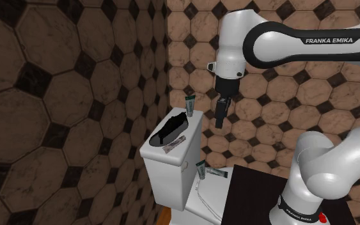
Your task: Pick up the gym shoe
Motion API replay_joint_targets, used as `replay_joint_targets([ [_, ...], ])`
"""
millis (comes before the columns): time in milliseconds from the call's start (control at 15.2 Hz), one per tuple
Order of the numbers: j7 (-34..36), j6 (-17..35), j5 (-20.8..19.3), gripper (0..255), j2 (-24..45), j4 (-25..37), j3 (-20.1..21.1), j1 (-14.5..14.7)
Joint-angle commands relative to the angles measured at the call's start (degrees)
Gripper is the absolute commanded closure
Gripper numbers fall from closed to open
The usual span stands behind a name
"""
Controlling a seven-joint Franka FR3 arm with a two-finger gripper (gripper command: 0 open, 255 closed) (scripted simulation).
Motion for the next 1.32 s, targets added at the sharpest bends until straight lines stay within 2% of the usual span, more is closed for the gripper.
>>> replay_joint_targets([
  [0,0.0,0.0,0.0,0,0.0,0.0,0.0,0.0],
  [660,-12.6,9.2,-5.3,0,17.0,6.2,-9.1,-2.4],
  [1254,-23.9,14.4,-5.0,0,35.5,18.1,-15.7,-3.6],
])
